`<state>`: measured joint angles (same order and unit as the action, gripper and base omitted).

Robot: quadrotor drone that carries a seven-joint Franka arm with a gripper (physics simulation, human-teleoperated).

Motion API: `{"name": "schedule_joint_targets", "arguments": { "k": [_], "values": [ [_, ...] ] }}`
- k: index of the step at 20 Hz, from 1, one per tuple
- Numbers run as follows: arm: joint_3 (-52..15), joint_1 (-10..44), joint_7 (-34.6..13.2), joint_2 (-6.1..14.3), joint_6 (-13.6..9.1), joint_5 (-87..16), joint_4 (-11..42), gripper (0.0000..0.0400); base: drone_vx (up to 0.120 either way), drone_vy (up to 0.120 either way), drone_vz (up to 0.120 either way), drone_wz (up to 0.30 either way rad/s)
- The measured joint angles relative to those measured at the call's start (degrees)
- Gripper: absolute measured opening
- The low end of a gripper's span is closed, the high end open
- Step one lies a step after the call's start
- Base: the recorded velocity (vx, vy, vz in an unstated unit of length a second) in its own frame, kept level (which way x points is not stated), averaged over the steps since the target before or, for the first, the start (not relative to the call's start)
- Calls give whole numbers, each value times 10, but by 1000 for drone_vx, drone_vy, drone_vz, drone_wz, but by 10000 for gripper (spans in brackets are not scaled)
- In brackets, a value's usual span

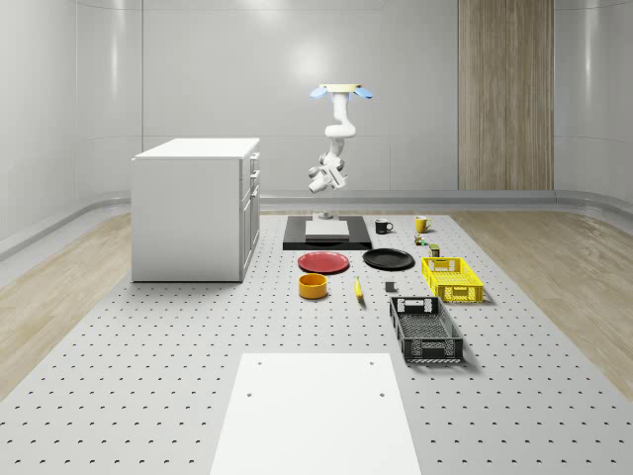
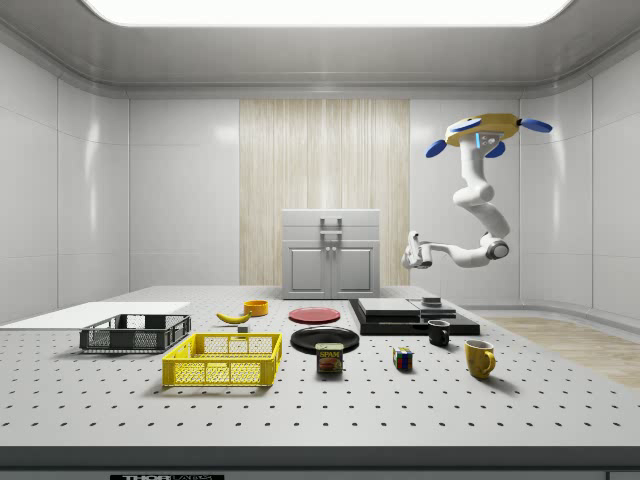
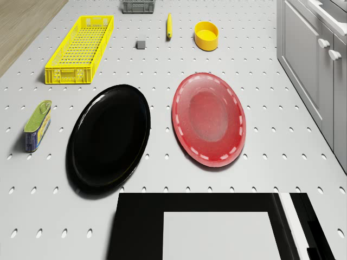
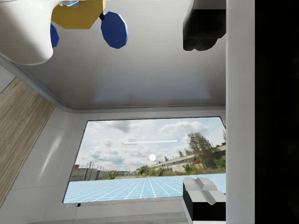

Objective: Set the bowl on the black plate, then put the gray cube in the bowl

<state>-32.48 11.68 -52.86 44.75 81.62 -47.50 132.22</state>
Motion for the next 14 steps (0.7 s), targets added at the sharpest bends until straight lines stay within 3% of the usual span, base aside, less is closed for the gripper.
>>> {"name": "schedule_joint_targets", "arguments": {
  "k": [4,7,11,14],
  "values": [
    [-143,85,-82,33,-4,-259,147,400,120,-30,0,0],
    [-227,173,-159,57,-34,-428,240,400,120,0,0,0],
    [-303,292,-247,86,-87,-569,304,400,120,0,0,0],
    [-338,360,-292,106,-119,-620,324,400,120,0,-120,0]
  ]
}}
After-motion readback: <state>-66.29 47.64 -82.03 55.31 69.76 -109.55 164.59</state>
